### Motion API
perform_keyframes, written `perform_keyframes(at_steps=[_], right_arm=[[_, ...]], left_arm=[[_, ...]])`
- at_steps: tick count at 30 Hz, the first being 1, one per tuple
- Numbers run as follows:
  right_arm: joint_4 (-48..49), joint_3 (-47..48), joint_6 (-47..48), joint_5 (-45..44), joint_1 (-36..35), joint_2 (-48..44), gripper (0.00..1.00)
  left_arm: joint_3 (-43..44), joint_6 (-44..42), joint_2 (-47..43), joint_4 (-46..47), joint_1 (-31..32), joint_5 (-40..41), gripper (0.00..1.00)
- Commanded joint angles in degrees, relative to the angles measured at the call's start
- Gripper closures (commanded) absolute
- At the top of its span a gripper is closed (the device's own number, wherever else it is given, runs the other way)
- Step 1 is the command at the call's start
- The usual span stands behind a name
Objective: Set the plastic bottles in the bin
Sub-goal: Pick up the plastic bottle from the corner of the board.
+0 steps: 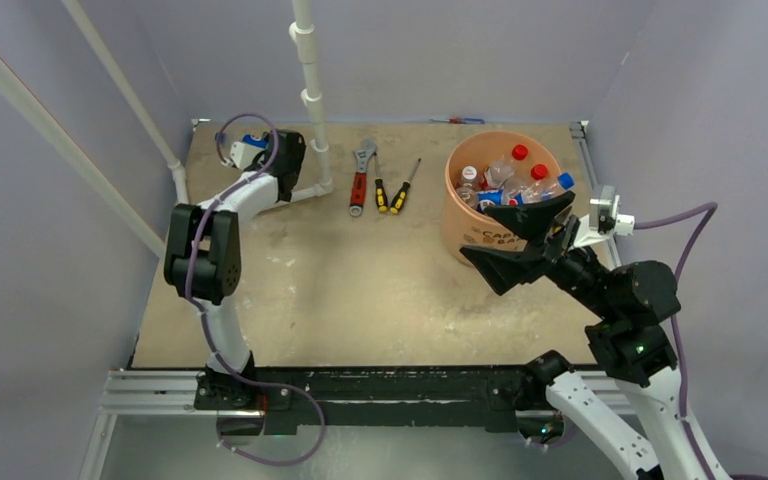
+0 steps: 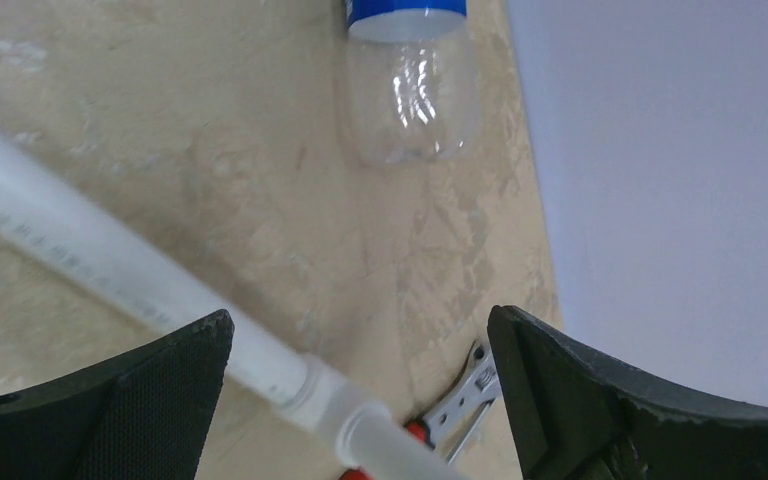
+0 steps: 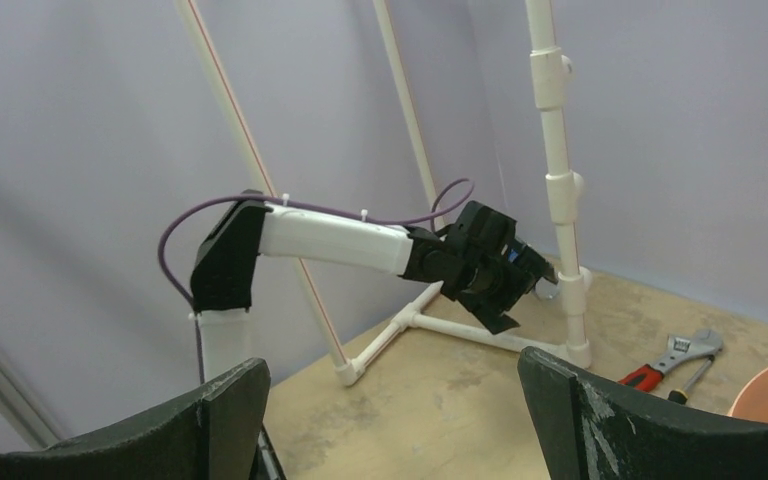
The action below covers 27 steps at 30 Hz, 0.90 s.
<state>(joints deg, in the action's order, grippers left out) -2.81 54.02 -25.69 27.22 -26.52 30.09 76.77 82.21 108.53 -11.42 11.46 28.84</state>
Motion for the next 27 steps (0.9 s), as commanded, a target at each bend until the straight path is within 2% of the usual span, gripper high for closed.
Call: perform_keyframes(at_steps=[1,14,27], right_arm=[[-2.6,3.17,4.96,-4.57,-2.21,-1.37,0.01],[-4.96,0.12,8.62,-9.83,-3.53,-2.62,0.01],[-4.31,-1.32,9.84,-12.33,-3.52,-1.91,0.01]], left_arm=[[6.55,-0.42,4.66,1.85,-2.47,-0.27,0.01],[20.24,-2.76,19.98,2.46,-4.93,-0.68,0.01],[26.64,-2.27,26.16,3.13,-8.1,-2.85,0.01]])
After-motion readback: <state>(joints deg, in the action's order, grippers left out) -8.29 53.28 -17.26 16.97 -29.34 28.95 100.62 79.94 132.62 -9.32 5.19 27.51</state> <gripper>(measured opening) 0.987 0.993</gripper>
